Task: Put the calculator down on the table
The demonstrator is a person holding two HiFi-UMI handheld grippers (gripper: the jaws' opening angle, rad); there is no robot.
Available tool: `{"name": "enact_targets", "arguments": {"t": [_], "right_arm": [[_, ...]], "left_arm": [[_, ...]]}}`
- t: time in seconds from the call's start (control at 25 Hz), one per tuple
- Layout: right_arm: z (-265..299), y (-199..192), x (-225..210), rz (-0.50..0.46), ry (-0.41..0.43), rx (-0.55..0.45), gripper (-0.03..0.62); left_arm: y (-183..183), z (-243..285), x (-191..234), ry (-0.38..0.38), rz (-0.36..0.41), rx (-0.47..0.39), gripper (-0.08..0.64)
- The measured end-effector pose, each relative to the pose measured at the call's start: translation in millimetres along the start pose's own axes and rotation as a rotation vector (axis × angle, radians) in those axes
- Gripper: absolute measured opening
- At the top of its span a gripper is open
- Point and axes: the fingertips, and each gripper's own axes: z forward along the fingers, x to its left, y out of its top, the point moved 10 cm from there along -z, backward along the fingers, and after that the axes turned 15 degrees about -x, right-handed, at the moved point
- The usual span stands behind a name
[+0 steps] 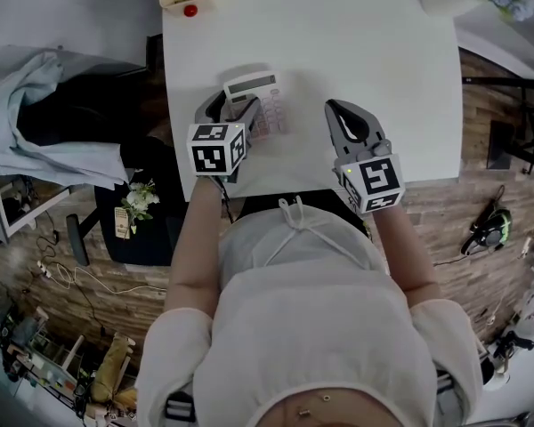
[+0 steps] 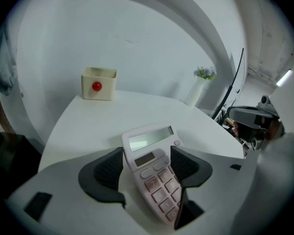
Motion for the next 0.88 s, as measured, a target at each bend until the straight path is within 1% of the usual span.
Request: {"name": "enact_targets", "arguments": {"t": [0.08,0.28,0.32,0.52,0.56,0.64,0.76,0.88], "right_arm": [[-3,3,2,-0.005,-0.003,-0.008,0.008],[-11,15,10,-0.027,-0.009,-0.044,0.008],[-13,19,12,-0.034,-0.009,-0.054,0.008],[-28,40,21,-0.064,-0.019,-0.115,0.008],[-31,45,23,-0.067,-0.019,-0.130,0.008],[-37,53,27,-0.073,-0.016,-0.163,0.006],[-46,63,33,-0.081,-0.017,-0.198,0.006],[-55,73,38,-0.093,-0.025,-0.227,0.006]], "left_arm": [[5,-7,-4,0.004,0.047,-0.017,0.308],[19,-30,-13,0.013,0.102,-0.053,0.304],[23,-37,-15,0.016,0.112,-0.067,0.290],[50,-75,-31,0.031,0.126,-0.193,0.092],[54,-83,-34,0.033,0.130,-0.212,0.067],[62,-96,-38,0.033,0.144,-0.243,0.042],[72,-118,-46,0.018,0.181,-0.293,0.031],[84,-141,-55,-0.007,0.227,-0.360,0.023]]}}
